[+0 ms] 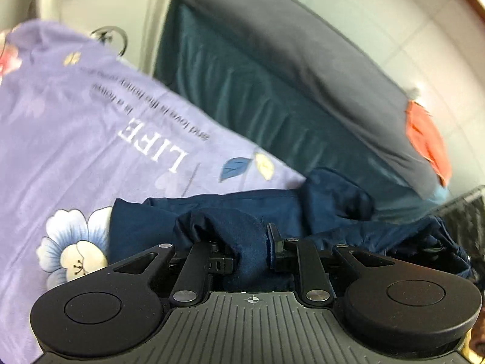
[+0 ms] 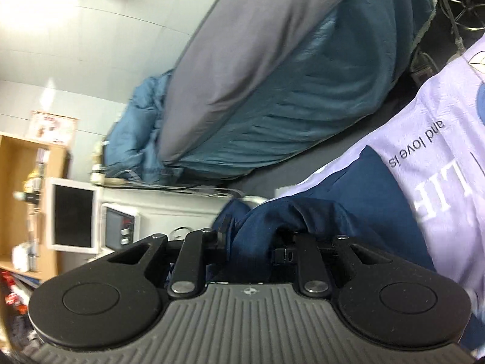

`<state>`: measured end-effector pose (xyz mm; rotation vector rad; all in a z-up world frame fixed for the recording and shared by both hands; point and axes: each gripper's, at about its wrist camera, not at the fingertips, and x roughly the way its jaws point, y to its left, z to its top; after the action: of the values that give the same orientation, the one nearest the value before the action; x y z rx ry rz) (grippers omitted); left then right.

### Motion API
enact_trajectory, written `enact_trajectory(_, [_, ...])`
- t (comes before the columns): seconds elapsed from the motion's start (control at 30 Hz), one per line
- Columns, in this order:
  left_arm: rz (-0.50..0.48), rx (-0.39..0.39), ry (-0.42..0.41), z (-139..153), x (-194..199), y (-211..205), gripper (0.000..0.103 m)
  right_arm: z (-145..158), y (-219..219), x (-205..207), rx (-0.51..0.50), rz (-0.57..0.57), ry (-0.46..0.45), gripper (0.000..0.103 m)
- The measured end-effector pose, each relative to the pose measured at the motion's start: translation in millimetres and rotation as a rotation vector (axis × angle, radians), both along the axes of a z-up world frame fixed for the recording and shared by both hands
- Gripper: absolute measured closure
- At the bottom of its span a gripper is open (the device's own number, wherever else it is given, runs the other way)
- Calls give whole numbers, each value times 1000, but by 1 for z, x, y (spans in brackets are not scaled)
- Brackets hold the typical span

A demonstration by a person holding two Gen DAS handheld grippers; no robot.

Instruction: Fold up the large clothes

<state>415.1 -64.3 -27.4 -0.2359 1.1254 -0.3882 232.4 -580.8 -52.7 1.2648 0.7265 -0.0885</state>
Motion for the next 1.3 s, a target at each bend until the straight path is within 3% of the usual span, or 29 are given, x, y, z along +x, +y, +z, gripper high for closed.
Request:
enact_trajectory(0.23, [35, -57, 74, -30, 15, 14, 41, -40, 2, 15, 8, -59, 78, 76])
enact_trajectory(0.33, [57, -134, 121, -33, 21, 26, 34, -47, 2, 13, 52, -104, 84, 59])
enact_trajectory(0.4, [95, -223, 156, -34, 24, 37, 26, -49, 3, 15, 68, -122, 83, 37])
enact_trajectory(0.43, [118, -278, 178, -34, 25, 45, 21, -48, 2, 14, 77, -130, 75, 30])
enact_trajectory(0.47, [138, -330, 196, -36, 26, 51, 7, -47, 2, 15, 86, -143, 60, 21])
enact_trajectory(0.5, [158, -374, 208, -37, 26, 57, 6, -45, 1, 14, 94, -157, 41, 15])
enact_trajectory(0.63, [280, -521, 200, -36, 27, 82, 0, -38, -4, 15, 110, -191, 15, 10])
enact_trajectory(0.7, [384, -549, 113, -25, 24, 100, 0, -35, -6, 15, 94, -185, 20, 10])
enact_trajectory(0.77, [434, -539, 48, -12, 23, 114, 0, -30, -7, 13, 74, -179, 27, 10])
enact_trajectory(0.87, [423, -475, 6, 6, 18, 125, 0, -18, -5, 5, 5, -159, 33, 10])
enact_trajectory(1.03, [239, -157, -89, 30, -20, 101, 0, 19, 30, 1, -288, 23, 58, 10])
enact_trajectory(1.1, [147, -67, -116, 33, -46, 84, 0, 35, 59, -3, -405, 133, 41, 10])
enact_trajectory(1.2, [48, 24, -178, 35, -96, 57, 0, 55, 115, -12, -549, 299, -15, 10])
enact_trajectory(1.3, [-30, 102, -242, 32, -147, 26, 0, 65, 172, -16, -623, 435, -79, 10])
